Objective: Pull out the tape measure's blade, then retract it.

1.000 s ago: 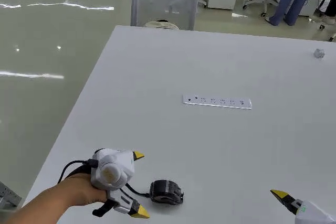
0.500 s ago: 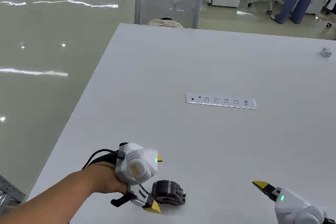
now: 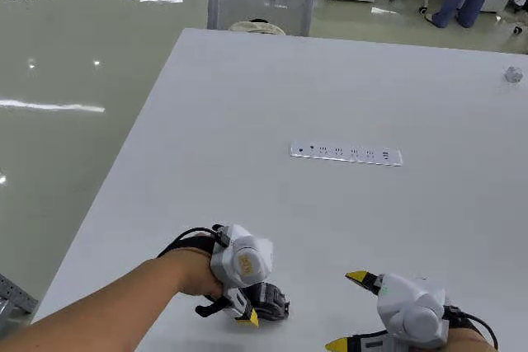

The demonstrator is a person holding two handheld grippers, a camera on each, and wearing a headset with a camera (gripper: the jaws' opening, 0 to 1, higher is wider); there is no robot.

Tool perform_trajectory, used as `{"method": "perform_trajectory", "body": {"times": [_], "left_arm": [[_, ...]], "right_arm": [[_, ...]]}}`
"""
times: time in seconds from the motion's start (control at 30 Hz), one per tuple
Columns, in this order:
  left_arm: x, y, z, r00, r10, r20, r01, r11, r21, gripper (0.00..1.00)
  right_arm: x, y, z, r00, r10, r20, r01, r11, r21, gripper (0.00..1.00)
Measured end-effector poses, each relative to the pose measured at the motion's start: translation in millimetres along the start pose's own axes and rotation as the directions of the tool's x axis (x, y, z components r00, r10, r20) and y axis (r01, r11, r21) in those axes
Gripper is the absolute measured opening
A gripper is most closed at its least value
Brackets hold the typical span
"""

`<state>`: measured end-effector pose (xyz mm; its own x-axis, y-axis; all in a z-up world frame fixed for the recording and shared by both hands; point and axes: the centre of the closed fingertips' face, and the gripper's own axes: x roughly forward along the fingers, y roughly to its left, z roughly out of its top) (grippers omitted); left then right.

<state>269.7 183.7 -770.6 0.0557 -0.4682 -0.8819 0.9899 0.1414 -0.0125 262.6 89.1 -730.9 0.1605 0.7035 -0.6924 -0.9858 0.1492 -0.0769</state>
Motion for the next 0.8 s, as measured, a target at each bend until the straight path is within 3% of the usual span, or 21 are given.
{"method": "perform_trajectory", "body": {"times": [0.27,0.33,0.4,0.5,0.8], "left_arm": [[14.9,-1.7,-5.3,0.9987,-0.017,-0.049,0.017,1.000,-0.005,0.41],[17.7,-8.7,-7.3,0.9968,-0.054,-0.058,0.053,0.998,-0.027,0.36],[18.1,-4.8,-7.1,0.9980,-0.022,-0.059,0.022,1.000,0.003,0.36],[16.9,-5.2,-7.5,0.9984,-0.016,-0.054,0.017,1.000,0.010,0.35],[16.6,-3.7,-6.8,0.9998,0.000,-0.021,0.000,1.000,-0.013,0.34]], "right_arm": [[25.6,-5.3,3.3,0.9978,0.051,-0.043,-0.052,0.998,-0.039,0.66],[29.4,-5.7,5.8,0.9975,0.056,-0.043,-0.057,0.998,-0.034,0.65],[35.0,-3.7,8.4,0.9968,0.068,-0.041,-0.069,0.997,-0.037,0.64],[43.9,1.2,10.1,0.9945,0.091,-0.051,-0.094,0.994,-0.050,0.62],[52.2,3.8,9.5,0.9901,0.118,-0.075,-0.123,0.990,-0.065,0.59]]}}
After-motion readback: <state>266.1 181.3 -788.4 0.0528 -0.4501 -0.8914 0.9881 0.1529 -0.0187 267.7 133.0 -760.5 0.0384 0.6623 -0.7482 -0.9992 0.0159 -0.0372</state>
